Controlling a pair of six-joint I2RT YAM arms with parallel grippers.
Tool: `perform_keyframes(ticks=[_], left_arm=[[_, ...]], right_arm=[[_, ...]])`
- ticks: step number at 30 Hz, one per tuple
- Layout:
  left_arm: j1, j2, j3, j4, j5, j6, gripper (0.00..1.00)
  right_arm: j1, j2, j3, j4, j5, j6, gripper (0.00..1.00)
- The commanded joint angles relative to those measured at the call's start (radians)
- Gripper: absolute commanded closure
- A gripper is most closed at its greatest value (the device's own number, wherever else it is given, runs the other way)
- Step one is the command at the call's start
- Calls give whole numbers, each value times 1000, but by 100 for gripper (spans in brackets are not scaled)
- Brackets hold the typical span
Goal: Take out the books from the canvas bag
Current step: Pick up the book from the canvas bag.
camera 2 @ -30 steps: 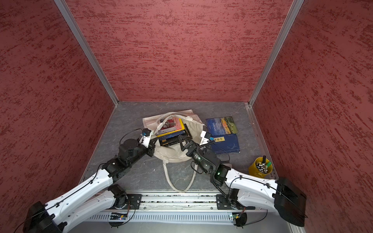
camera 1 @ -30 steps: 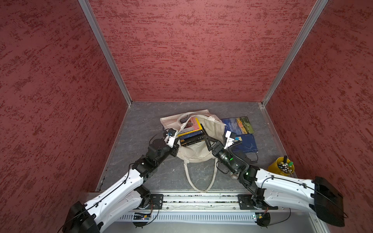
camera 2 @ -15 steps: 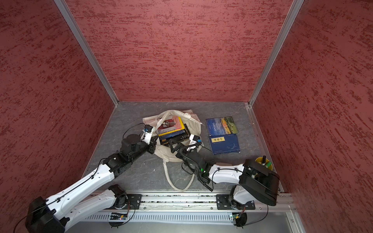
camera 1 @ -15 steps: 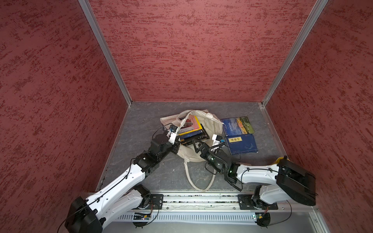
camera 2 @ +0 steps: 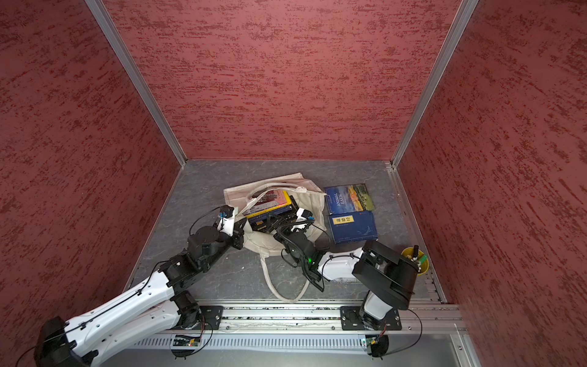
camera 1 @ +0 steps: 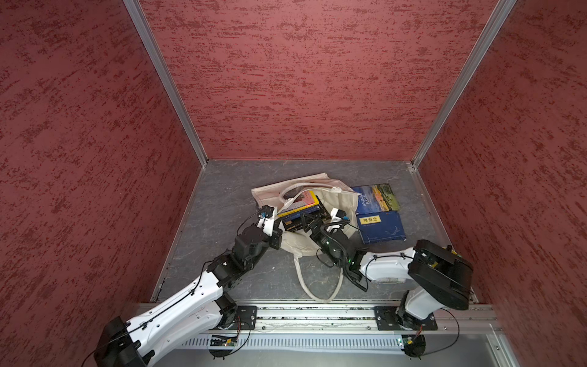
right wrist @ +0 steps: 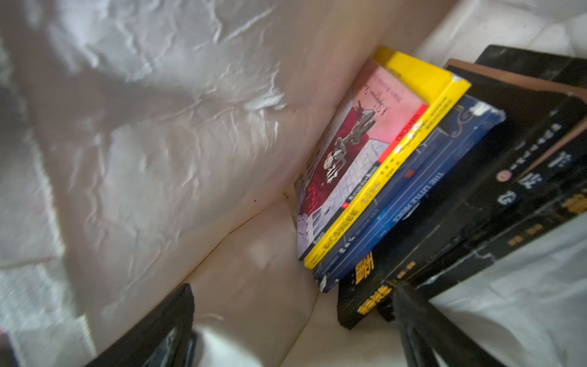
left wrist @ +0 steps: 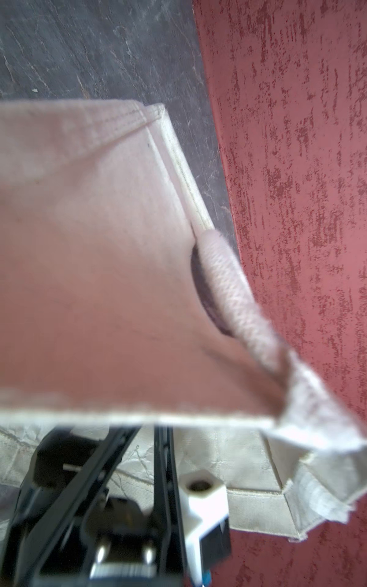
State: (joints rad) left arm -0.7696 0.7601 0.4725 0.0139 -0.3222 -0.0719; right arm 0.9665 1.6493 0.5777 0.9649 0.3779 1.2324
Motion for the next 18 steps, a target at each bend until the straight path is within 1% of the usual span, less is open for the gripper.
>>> perform_keyframes(ticks=[1,3,6,9,11,14,16,18], left_arm=[[-39,-42,-4,202,-36,-15,100],[-46,-39,-6,205,-42,-15,100],[-44,-34,-1,201,-55,-27,100],[-46,-41,-32,228,-62,-33,100],[-47,-38,-64,269,-79,-24,100],[-48,-42,-102,332,-68,6,100],[-49,-41,-101,337,-45,12,100],[-49,-37,-105,342,-46,5,100]], right_arm=[[-21,54,43,68,-99,11,1],[-23,77,79,44,-112,-20,1],[-23,97,119,-12,-96,-42,2],[-24,103,121,-18,-61,-32,12],[-25,110,127,-22,-47,-31,16],[-31,130,153,-46,-55,-29,26],[-40,146,163,-50,-60,-28,36],[-56,155,166,-45,-67,-22,41]])
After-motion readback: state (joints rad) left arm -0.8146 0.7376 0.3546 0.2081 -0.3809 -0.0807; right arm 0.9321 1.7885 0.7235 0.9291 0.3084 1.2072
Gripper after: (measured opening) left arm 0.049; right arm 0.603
